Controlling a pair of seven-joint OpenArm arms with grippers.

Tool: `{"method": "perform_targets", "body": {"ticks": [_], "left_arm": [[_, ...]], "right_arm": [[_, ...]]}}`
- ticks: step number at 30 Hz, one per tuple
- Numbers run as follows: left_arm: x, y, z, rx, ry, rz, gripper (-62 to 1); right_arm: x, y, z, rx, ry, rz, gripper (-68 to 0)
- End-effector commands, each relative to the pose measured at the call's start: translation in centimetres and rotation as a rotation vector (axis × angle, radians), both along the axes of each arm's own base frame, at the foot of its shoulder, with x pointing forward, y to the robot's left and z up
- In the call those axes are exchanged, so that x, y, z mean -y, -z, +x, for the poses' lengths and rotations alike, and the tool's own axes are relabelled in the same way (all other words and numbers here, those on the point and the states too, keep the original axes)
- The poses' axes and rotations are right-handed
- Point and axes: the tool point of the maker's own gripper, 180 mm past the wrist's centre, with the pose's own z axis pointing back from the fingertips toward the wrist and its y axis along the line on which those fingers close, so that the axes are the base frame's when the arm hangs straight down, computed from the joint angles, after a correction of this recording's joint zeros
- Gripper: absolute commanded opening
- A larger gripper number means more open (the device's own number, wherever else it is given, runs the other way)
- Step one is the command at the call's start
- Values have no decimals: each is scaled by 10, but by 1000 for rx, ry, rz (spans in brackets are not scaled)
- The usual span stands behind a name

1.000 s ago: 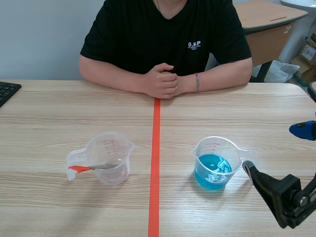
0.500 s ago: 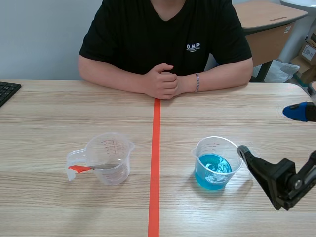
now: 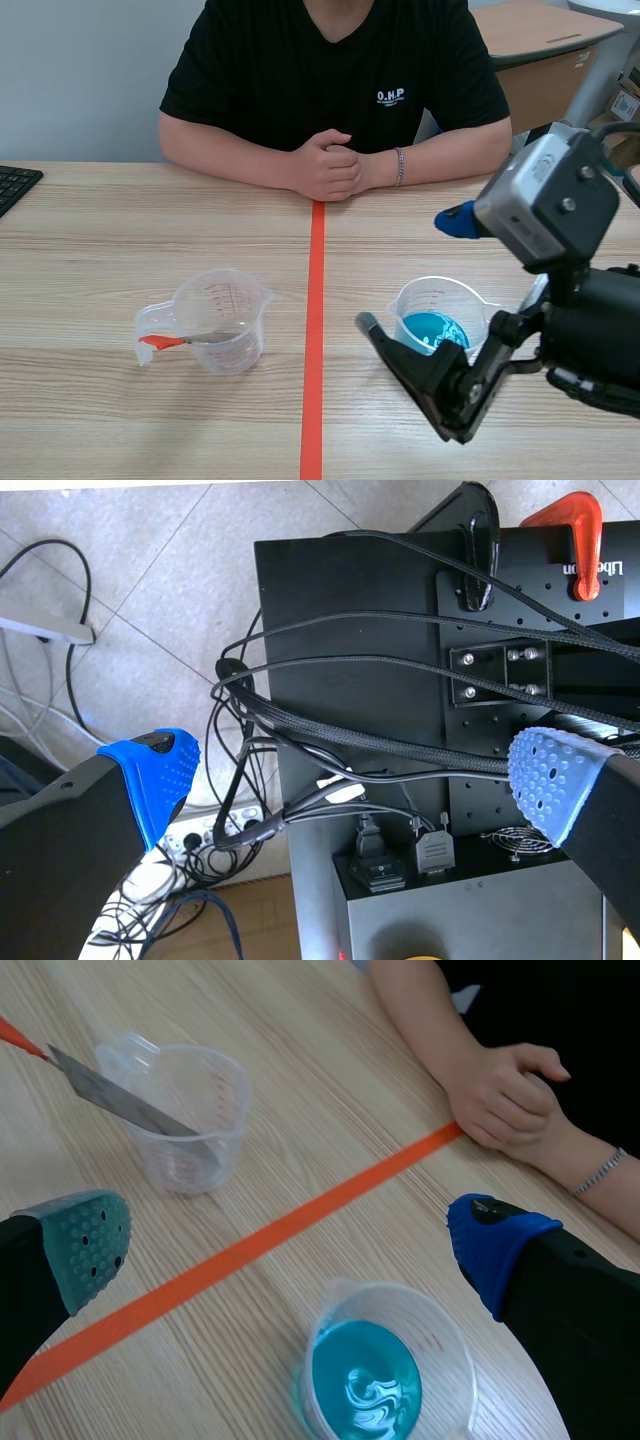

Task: Do the redox reaction experiment.
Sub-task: 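Lift the metal plate out of the left beaker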

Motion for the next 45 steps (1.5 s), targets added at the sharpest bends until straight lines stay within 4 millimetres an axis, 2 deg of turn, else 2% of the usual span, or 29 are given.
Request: {"method": "perform_targets", "body": {"ticks": [1,7,12,22,32,37,45], "left_arm": [[1,-5,5,24,-1,-6,14],[-1,-3,16,45,-3,-2,14],[0,-1,17,47,-2,-4,14],[1,-1,17,45,-1,-7,14],[1,-1,17,45,-1,-7,14],[1,-1,17,45,-1,-7,14],[1,-1,17,45,-1,-7,14]], "right_arm": [[-8,-10,1,40,-35,6,4],[-46,-11,-12,59,-158,15,4],[-71,-13,-23,86,-251,13,4],[-113,8,-39,92,-359,-2,4],[-142,12,-31,161,-363,-18,4],[-150,14,-22,182,-355,-13,4],[-155,6,-16,228,-350,20,4]]}}
